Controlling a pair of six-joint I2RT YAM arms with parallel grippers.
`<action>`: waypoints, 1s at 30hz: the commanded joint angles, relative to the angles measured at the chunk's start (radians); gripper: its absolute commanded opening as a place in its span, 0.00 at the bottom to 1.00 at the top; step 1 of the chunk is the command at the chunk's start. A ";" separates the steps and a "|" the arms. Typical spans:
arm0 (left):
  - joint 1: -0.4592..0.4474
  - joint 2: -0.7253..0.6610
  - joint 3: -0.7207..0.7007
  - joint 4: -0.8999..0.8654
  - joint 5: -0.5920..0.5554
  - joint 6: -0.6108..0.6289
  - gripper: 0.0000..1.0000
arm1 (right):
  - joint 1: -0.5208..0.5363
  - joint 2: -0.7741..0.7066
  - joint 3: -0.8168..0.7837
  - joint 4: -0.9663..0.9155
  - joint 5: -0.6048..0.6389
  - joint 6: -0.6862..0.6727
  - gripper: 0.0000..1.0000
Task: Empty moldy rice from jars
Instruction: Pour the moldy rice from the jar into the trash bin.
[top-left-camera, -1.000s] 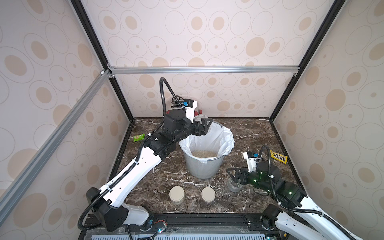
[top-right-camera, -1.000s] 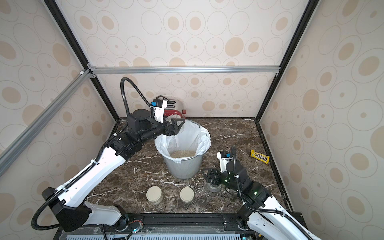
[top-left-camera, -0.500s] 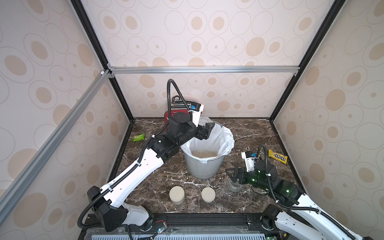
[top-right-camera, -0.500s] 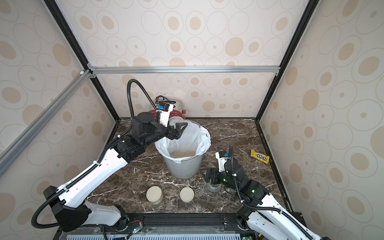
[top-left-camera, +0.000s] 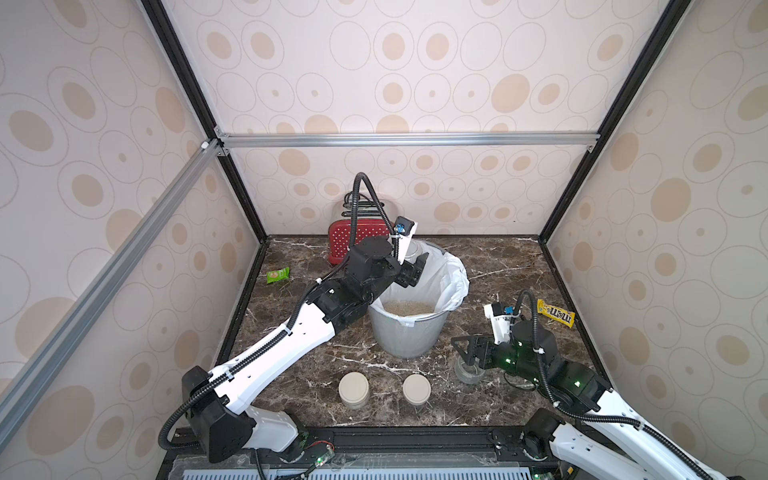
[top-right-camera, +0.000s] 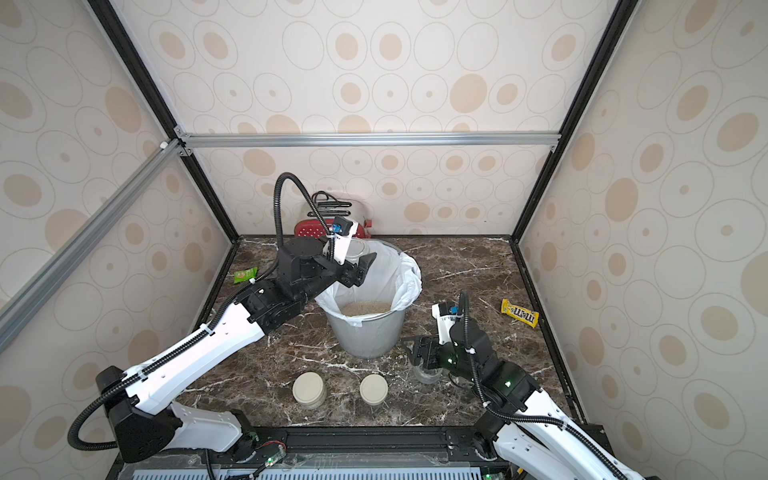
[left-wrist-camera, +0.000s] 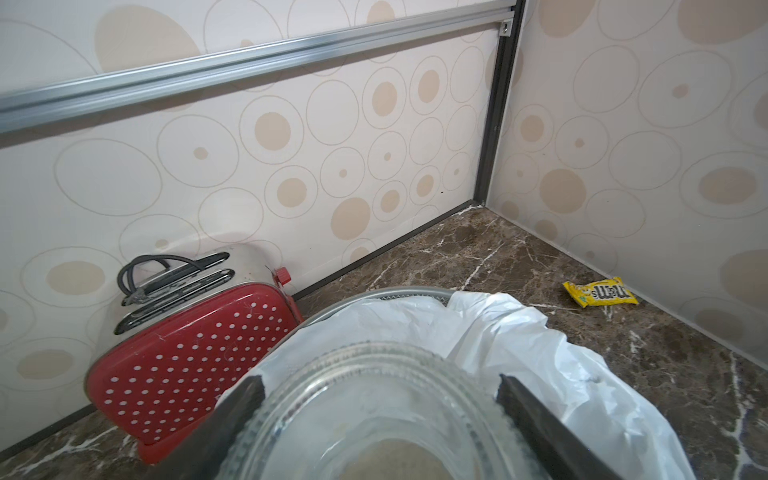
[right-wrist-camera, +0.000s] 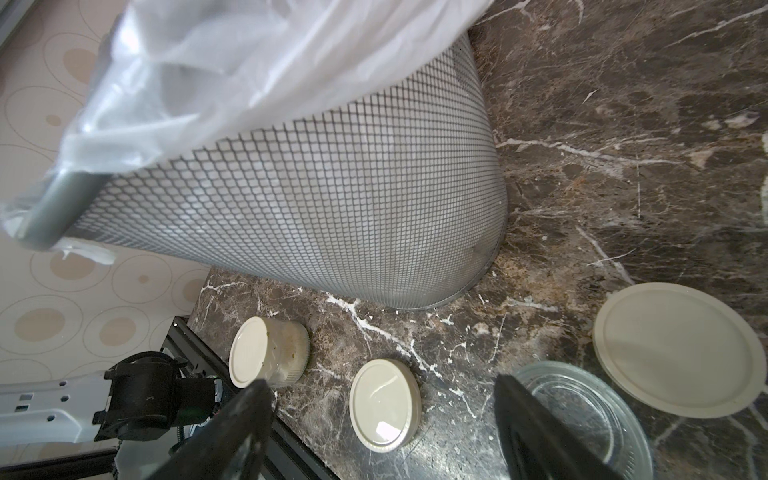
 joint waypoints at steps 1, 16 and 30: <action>-0.032 -0.002 0.023 0.072 -0.073 0.108 0.42 | 0.004 -0.007 0.003 -0.007 0.012 -0.001 0.86; 0.084 -0.053 -0.048 0.204 0.143 -0.315 0.46 | 0.004 -0.011 0.002 -0.011 0.007 0.002 0.86; 0.088 -0.043 -0.039 0.170 0.151 -0.322 0.48 | 0.003 -0.033 -0.018 -0.004 0.016 0.011 0.87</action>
